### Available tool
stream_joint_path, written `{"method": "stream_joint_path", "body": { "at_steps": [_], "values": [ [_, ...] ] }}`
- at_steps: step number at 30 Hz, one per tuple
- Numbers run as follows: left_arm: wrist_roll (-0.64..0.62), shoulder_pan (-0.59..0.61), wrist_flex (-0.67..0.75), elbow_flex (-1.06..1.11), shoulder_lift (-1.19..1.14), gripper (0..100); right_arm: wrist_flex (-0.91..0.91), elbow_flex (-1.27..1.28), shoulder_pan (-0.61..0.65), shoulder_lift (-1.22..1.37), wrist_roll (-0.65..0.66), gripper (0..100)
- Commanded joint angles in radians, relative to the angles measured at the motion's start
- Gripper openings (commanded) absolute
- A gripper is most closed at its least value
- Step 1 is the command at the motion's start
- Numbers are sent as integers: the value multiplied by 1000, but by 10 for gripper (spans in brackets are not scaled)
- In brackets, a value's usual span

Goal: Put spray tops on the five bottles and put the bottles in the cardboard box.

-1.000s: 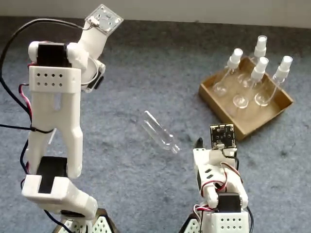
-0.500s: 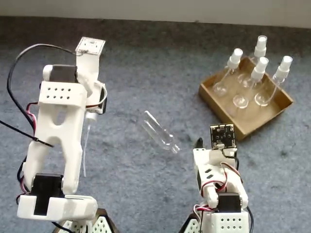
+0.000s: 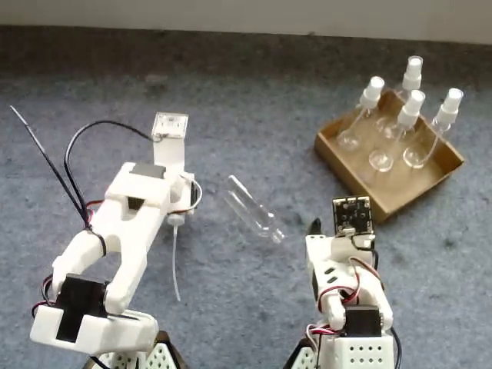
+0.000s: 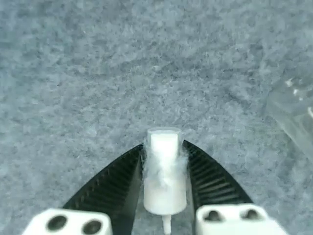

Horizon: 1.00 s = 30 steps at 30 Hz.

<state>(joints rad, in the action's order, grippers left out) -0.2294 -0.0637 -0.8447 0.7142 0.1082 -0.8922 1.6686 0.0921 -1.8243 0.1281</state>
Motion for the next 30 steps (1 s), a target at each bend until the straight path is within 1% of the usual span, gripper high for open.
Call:
{"method": "stream_joint_path", "body": {
  "at_steps": [1, 3, 7, 9, 11, 13, 14, 18, 21, 24, 30],
  "values": [
    [-12, -18, 150, 77, 38, 18, 2, 139, -7, -13, 14, 313],
    [-12, -18, 189, 99, 38, 18, -4, 136, -8, -13, 14, 313],
    [2, -16, 189, 96, 47, 39, -28, 119, -12, -13, 35, 313],
    [72, -15, 189, 104, 47, 98, -93, 51, -8, -13, 66, 316],
    [137, 2, 189, 113, 45, 167, -189, -41, -8, -13, 68, 317],
    [161, 25, 192, 122, 47, 217, -259, -128, -8, -13, 71, 317],
    [158, 41, 192, 122, 47, 232, -259, -162, -8, -13, 74, 318],
    [158, 87, 193, 120, 48, 237, -288, -243, 13, -10, 224, 319],
    [158, 91, 193, 114, 50, 237, -323, -283, 50, -7, 236, 318],
    [158, 91, 190, 101, 50, 237, -314, -325, 58, 54, 233, 318],
    [158, 93, 190, 97, 51, 237, -315, -542, 65, 367, 233, 318]
  ]
}}
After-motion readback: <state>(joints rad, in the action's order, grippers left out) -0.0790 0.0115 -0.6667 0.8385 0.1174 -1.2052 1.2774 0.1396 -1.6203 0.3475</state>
